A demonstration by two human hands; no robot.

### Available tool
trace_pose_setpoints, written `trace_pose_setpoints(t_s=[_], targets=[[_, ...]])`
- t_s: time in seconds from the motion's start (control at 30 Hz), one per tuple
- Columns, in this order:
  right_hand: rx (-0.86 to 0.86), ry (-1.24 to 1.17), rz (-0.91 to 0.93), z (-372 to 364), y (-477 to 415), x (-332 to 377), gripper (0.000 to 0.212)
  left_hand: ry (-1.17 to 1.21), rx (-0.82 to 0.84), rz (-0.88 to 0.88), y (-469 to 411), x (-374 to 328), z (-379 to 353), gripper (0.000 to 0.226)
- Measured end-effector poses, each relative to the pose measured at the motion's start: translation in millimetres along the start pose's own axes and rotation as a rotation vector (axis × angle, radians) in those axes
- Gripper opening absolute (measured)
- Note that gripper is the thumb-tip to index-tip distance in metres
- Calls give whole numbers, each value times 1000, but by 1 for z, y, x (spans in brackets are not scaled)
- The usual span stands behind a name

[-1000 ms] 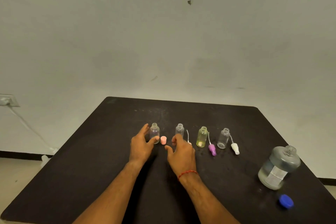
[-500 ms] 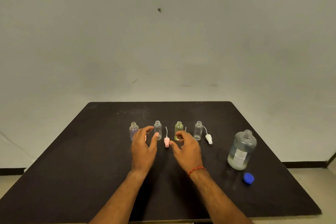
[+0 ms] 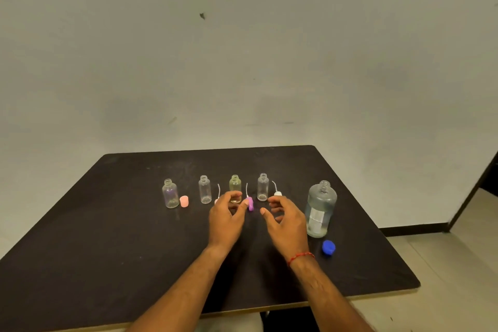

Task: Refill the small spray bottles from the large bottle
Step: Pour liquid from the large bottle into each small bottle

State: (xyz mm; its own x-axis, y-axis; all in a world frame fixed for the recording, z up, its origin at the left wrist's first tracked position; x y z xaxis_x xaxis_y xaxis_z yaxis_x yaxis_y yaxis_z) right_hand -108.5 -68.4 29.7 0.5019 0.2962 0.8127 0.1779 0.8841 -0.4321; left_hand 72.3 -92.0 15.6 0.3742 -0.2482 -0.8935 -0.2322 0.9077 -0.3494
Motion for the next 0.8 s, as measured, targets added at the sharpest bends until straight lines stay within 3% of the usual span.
trace_pose_setpoints(t_s=[0.27,0.47,0.57,0.67,0.8], targets=[[-256,-46,4,51,12,-9,13,-5,36,101,-4,-5,-43,32],[-497,-71,18,91,26,-20,29,-42,37,150,-18,16,-76,70],[-527,-102,-52,100,26,-31,40,-63,59,157,-25,17,-89,67],[-521,-93,-125,103,19,-43,54,-88,82,188,-37,23,-98,80],[-452,-53,-193,100,10,-58,67,-75,95,232,-44,18,-101,78]])
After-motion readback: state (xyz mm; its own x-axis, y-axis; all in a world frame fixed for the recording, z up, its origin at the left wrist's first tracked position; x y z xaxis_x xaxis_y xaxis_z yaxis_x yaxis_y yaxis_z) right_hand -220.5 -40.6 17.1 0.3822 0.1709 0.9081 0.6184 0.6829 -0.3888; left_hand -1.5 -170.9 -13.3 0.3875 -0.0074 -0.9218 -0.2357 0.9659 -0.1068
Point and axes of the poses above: each hand's wrist, its own y-axis away from the middle knuckle, its own z-axis out of the back of the hand, x = y × z, the point moved 7 cm from there along -y, towards the middle knuckle, and after that the axes turned 1 degree about y, right-handed, at the moved point
